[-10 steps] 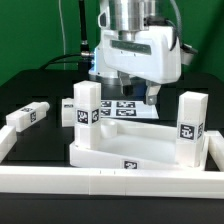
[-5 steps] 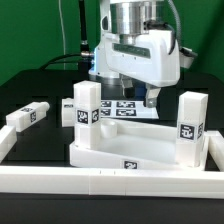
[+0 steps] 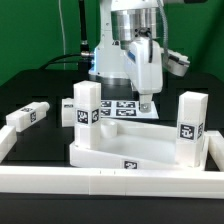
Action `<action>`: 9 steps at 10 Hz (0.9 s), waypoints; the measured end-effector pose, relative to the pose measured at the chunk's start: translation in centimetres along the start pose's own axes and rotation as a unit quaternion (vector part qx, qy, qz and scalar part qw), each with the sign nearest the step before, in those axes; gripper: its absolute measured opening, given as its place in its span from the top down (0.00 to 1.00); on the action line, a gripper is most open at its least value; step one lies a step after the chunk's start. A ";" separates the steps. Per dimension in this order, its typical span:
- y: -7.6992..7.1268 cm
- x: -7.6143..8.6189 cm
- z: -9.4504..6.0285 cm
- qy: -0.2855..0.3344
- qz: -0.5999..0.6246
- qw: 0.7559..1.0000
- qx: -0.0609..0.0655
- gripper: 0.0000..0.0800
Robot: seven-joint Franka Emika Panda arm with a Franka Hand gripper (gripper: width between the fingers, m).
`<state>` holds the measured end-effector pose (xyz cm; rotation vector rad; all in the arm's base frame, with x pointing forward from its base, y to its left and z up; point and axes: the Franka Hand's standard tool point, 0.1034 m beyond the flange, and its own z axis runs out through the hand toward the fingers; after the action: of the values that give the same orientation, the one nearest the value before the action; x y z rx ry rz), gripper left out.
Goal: Assemble desk
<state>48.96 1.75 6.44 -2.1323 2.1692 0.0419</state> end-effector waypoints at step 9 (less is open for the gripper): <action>-0.4 0.9 4.6 0.006 0.128 0.991 -0.037 0.19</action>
Offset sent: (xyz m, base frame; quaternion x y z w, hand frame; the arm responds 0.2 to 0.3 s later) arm 0.0096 -0.0115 -0.0235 -0.0188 0.0103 0.1694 0.9853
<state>49.63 1.25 1.83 -1.8801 2.4708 0.1308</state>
